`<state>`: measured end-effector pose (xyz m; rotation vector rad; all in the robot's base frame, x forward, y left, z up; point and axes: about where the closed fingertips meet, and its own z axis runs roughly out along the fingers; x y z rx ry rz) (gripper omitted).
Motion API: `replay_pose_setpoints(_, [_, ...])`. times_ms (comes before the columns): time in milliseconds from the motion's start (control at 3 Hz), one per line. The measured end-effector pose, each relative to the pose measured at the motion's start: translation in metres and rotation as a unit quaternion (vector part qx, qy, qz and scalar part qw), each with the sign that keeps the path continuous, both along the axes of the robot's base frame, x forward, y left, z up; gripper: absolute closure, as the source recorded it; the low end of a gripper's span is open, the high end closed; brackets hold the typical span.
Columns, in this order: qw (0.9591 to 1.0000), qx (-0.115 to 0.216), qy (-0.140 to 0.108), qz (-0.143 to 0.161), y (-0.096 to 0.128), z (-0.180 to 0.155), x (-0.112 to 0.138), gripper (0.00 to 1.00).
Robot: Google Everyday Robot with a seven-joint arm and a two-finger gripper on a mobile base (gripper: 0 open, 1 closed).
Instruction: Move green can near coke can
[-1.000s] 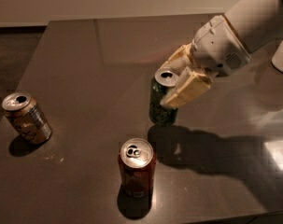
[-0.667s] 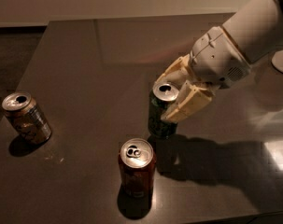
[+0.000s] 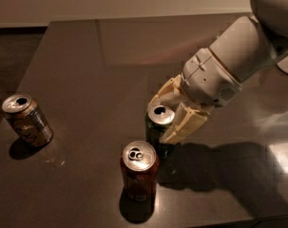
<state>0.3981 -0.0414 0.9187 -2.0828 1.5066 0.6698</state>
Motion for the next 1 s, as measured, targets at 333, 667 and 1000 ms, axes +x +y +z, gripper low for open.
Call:
replay_pose_setpoints(333, [0.9999,-0.008,-0.001,0.013,-0.0003,-0.0095,-0.0005,0.33])
replay_pose_setpoints(667, [0.9999,-0.008,-0.003,0.013,0.0014,-0.009,-0.0005,0.1])
replay_pose_setpoints(1000, [0.9999,-0.008,-0.005,0.013,0.003,-0.0083,-0.0005,0.0])
